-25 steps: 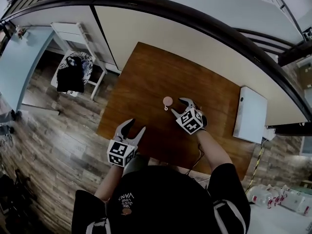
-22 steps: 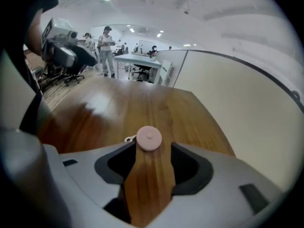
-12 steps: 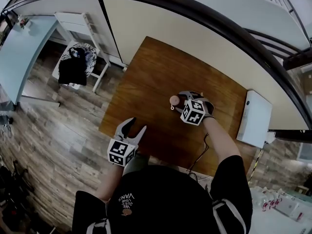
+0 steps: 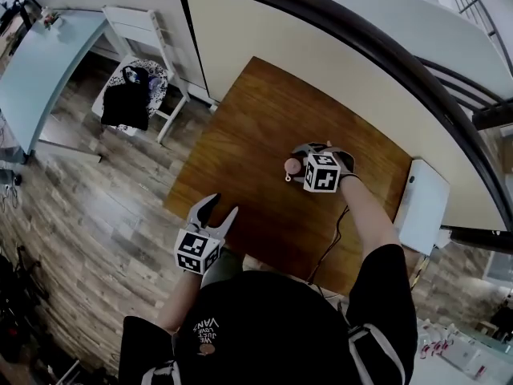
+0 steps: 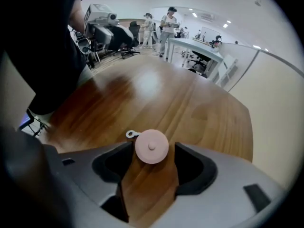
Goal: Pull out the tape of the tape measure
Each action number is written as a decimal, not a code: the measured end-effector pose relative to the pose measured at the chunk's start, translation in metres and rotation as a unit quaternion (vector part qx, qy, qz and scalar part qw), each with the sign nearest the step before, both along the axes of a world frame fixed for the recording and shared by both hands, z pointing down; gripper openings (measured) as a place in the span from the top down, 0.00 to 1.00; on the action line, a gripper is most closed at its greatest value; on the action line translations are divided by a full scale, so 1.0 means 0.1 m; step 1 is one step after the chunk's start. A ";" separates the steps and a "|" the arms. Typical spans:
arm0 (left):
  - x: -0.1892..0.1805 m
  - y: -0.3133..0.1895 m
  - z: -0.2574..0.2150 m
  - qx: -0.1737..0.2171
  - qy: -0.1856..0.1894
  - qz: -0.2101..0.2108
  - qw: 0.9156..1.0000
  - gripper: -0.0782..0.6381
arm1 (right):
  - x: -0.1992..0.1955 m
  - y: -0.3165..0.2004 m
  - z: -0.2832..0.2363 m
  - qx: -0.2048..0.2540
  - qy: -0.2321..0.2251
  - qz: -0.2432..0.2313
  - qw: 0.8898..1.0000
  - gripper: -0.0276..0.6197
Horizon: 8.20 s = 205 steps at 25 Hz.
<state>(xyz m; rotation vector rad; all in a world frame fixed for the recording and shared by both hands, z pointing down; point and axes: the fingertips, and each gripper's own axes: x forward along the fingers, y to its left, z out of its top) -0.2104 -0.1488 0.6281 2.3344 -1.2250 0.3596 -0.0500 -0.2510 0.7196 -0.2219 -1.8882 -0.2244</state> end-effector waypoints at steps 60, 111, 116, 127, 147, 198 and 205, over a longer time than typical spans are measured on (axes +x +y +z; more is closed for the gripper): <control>1.69 0.03 -1.01 0.277 -0.204 0.258 0.903 0.67 | 0.18 0.86 -1.96 -0.015 -0.330 0.298 0.895 0.62; 0.60 0.25 -0.80 0.199 -0.191 0.203 0.940 0.87 | 1.11 0.43 -1.28 0.019 -0.228 0.435 0.871 0.62; 0.64 0.13 -0.84 0.202 -0.184 0.199 0.941 0.87 | 1.07 0.48 -1.25 0.014 -0.229 0.436 0.870 0.62; 0.82 -0.37 -0.67 0.183 -0.171 0.201 0.947 0.87 | 1.07 0.38 -1.18 0.007 -0.240 0.477 0.845 0.62; 1.33 -1.21 -0.11 0.138 -0.176 0.248 0.943 0.87 | 1.45 0.14 -0.81 0.000 -0.230 0.582 0.780 0.62; 1.35 -1.72 0.98 -0.013 -0.280 0.238 0.930 0.73 | 1.72 0.05 -0.26 0.041 -0.178 0.686 0.704 0.58; 1.23 -1.60 0.74 0.002 -0.260 0.205 0.944 0.72 | 1.74 0.17 -0.48 0.049 -0.213 0.698 0.682 0.58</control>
